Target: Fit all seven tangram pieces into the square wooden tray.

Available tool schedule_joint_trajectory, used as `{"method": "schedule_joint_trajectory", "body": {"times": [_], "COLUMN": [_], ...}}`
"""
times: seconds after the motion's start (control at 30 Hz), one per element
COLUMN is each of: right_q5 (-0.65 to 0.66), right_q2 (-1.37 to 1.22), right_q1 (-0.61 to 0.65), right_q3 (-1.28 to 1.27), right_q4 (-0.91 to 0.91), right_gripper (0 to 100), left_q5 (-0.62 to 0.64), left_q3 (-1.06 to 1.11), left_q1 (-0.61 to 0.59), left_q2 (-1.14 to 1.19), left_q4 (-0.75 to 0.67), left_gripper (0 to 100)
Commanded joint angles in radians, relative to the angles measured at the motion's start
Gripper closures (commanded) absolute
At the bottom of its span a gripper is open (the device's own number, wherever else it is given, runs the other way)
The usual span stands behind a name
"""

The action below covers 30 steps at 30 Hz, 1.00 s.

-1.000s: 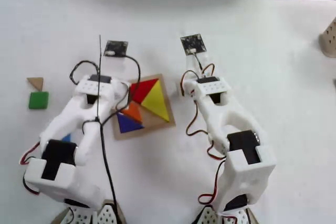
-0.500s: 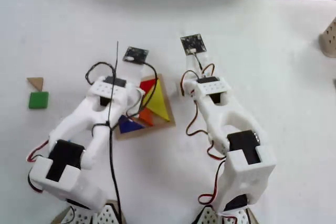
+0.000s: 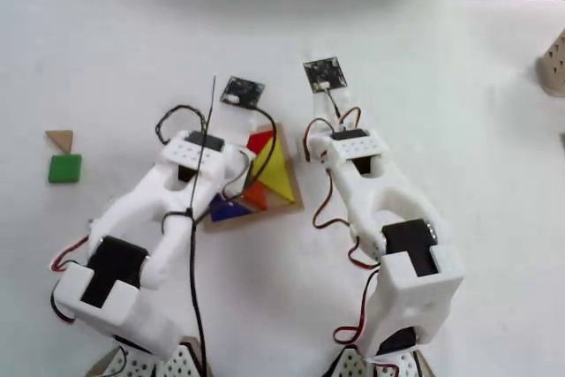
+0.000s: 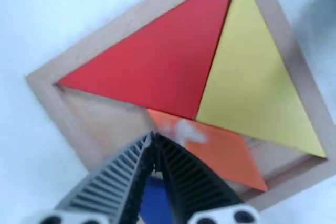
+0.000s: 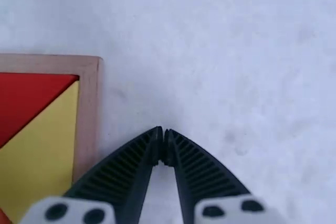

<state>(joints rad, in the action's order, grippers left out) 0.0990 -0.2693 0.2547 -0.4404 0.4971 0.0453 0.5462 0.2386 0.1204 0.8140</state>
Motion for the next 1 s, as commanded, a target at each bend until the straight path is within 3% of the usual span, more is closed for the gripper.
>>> {"method": "schedule_joint_trajectory", "body": {"times": [0.0, 0.33, 0.57, 0.8, 0.97], "right_q5": [0.014, 0.014, 0.014, 0.014, 0.014], "right_q2": [0.012, 0.012, 0.016, 0.053, 0.085], "right_q1": [-0.004, -0.002, -0.002, 0.001, 0.024], "right_q3": [0.04, 0.041, 0.041, 0.041, 0.041], "right_q4": [0.007, 0.007, 0.008, 0.094, 0.145], "right_gripper": [98.1, 97.9, 97.9, 98.1, 97.9], "left_q5": [-0.005, -0.005, -0.005, -0.006, 0.005], "left_q3": [-0.046, -0.094, 0.002, 0.055, 0.058], "left_q1": [0.041, 0.028, -0.094, -0.059, -0.053], "left_q2": [-0.008, -0.01, -0.133, -0.14, -0.142], "left_q4": [-0.035, -0.028, -0.037, -0.031, -0.029], "left_gripper": [98, 98, 98, 97, 88]}}
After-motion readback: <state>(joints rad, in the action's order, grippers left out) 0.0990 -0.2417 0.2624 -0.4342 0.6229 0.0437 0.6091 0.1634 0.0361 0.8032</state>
